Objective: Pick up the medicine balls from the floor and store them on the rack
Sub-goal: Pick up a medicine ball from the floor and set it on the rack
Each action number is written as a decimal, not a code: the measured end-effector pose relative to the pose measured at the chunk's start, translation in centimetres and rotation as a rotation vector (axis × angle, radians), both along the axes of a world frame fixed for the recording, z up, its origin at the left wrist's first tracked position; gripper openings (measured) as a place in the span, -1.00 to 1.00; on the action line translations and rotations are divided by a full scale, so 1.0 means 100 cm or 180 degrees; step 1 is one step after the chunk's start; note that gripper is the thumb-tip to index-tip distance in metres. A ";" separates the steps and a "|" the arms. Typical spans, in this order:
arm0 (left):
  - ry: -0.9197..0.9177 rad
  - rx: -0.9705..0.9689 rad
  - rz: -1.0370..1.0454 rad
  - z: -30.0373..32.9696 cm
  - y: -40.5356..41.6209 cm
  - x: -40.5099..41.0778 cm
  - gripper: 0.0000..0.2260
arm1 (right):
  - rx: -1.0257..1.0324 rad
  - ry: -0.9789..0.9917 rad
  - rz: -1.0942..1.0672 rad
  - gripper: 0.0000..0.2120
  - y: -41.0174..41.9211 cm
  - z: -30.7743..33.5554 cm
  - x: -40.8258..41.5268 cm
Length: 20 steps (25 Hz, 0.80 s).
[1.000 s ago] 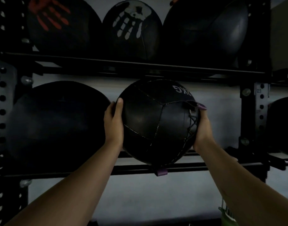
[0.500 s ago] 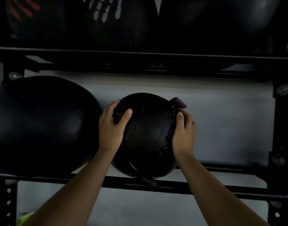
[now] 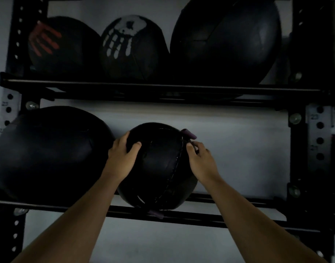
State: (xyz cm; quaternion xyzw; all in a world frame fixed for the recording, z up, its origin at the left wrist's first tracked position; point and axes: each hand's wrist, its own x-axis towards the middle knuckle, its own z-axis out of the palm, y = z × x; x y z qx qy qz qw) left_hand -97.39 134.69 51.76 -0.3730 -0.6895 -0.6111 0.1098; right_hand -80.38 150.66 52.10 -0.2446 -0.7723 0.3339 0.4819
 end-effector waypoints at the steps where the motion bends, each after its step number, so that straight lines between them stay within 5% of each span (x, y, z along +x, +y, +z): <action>1: 0.0071 -0.0251 0.0031 0.005 -0.005 0.004 -0.37 | 0.0033 -0.0010 -0.0099 -0.53 -0.003 0.006 0.010; 10: 0.1363 -0.2041 0.0516 0.051 -0.038 0.051 -0.34 | 0.0273 0.0024 -0.0733 -0.75 -0.047 0.043 0.084; 20: 0.1721 -0.0750 0.0491 0.170 0.005 0.131 -0.40 | 0.1076 0.0511 -0.1109 -0.74 -0.002 0.168 0.162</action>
